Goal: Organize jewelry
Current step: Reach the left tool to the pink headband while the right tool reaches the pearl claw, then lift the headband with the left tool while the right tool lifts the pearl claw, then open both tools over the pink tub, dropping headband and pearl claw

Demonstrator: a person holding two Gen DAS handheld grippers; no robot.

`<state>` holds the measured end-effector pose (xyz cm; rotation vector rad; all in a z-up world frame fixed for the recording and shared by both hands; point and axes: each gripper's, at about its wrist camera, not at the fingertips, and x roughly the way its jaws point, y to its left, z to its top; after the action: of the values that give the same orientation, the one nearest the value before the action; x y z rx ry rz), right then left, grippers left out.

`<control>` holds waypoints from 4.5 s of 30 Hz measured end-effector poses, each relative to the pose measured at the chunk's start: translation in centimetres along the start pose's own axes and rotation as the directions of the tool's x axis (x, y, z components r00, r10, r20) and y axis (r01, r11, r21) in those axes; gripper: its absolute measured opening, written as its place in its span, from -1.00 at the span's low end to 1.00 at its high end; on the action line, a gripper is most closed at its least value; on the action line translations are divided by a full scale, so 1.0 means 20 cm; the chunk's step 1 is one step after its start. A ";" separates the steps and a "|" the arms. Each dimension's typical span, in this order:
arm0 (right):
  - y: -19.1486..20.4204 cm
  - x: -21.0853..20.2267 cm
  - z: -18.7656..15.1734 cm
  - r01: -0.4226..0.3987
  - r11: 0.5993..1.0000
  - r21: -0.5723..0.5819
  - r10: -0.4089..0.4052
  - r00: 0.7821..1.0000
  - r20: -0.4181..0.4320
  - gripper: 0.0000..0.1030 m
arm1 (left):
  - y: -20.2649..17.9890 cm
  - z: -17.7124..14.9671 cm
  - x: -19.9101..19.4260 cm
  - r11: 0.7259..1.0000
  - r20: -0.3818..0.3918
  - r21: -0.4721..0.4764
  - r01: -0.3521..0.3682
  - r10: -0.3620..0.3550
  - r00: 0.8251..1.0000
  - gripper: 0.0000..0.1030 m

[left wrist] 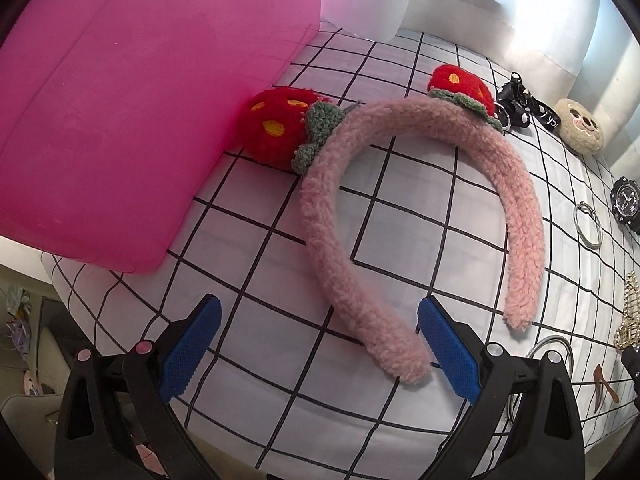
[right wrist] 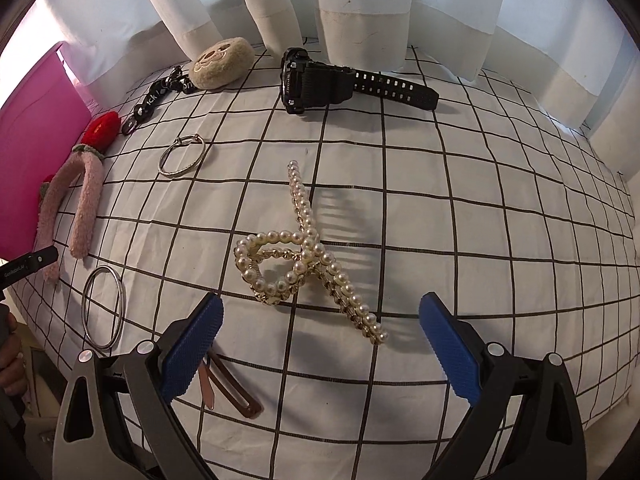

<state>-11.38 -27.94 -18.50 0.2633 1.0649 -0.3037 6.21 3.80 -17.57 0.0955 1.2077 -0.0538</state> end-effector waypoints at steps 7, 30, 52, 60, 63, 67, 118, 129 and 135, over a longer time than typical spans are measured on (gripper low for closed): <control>-0.01 0.07 0.03 0.000 1.000 -0.027 0.000 1.000 0.001 0.83 | -0.03 0.04 0.05 1.000 0.018 -0.016 0.011 -0.010 1.000 0.89; 0.01 0.11 0.03 0.046 0.995 -0.089 -0.039 0.997 0.072 0.83 | -0.07 0.07 0.04 0.999 0.112 -0.034 0.021 -0.017 0.994 0.72; 0.07 0.00 0.00 -0.048 0.994 -0.095 0.056 0.995 0.086 -0.21 | -0.11 0.05 -0.14 0.993 0.160 0.050 0.106 -0.113 0.981 -0.86; 0.07 -0.11 0.01 -0.078 0.994 -0.074 0.087 0.988 0.125 -0.22 | -0.09 0.05 -0.28 0.991 0.202 0.039 0.128 -0.133 0.970 -0.86; 0.07 -0.17 0.03 -0.084 0.994 -0.071 0.094 0.985 0.146 -0.22 | -0.08 0.07 -0.35 0.990 0.218 0.033 0.140 -0.144 0.965 -0.86; 0.09 -0.27 0.06 -0.094 0.993 -0.075 0.106 0.979 0.176 -0.22 | -0.07 0.09 -0.44 0.988 0.247 0.024 0.154 -0.155 0.956 -0.86; 2.28 -0.52 0.95 -0.343 0.695 -0.632 0.508 0.856 0.093 -0.22 | 1.26 0.53 -0.79 0.958 0.376 -0.286 0.007 0.105 0.921 -0.84; 2.35 -0.35 0.98 -0.318 0.719 -0.618 0.438 0.898 0.048 -0.21 | 1.24 0.57 -0.69 0.964 0.329 -0.266 -0.009 0.100 0.939 -0.82; 2.34 -0.35 0.94 -0.313 0.730 -0.608 0.419 0.907 0.036 -0.21 | 1.24 0.58 -0.65 0.965 0.299 -0.263 -0.020 0.101 0.949 -0.80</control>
<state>17.88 9.61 -0.61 -0.1209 0.8617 0.3713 14.72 27.14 -0.15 -0.1006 0.8863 0.1389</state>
